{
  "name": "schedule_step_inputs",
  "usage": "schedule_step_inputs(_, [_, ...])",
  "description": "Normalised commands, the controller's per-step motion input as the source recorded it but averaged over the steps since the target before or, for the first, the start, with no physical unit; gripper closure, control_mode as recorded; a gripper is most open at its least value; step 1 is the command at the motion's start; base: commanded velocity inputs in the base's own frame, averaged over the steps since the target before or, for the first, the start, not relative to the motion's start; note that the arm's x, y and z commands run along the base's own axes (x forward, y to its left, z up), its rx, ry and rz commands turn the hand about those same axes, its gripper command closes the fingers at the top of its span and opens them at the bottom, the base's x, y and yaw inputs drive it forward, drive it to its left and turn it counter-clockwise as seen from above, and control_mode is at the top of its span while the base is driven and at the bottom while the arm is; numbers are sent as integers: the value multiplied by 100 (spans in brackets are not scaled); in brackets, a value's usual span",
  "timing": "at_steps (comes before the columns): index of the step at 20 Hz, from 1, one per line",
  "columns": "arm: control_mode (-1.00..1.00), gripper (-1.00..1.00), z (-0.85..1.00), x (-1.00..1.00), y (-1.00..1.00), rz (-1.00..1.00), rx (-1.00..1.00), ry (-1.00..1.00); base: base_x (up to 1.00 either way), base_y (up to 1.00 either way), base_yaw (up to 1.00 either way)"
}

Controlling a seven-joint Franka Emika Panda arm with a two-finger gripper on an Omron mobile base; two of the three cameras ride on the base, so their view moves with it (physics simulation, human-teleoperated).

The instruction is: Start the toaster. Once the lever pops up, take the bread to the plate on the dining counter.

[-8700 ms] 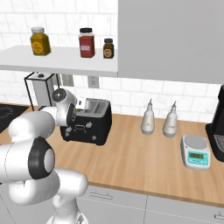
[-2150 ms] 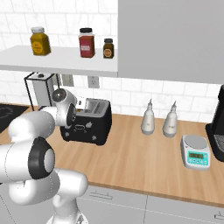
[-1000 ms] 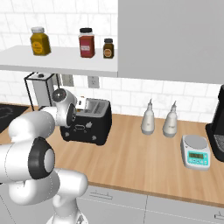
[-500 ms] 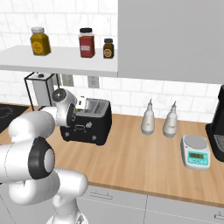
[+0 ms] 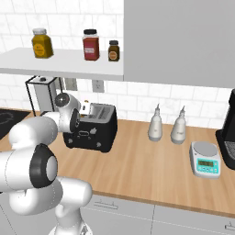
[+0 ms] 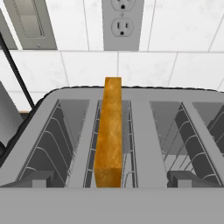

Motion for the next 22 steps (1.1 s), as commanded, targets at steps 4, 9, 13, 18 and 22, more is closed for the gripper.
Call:
schedule_step_inputs(4, [-100, -100, 0, 0, 0, 0, 0, 0, 0, 0, 0])
schedule_step_inputs(9, [-100, -100, 0, 0, 0, 0, 0, 0, 0, 0, 0])
schedule_step_inputs(13, [-100, -100, 0, 0, 0, 0, 0, 0, 0, 0, 0])
schedule_step_inputs(18, [-100, -100, 0, 0, 0, 0, 0, 0, 0, 0, 0])
schedule_step_inputs(22, [-100, -100, 0, 0, 0, 0, 0, 0, 0, 0, 0])
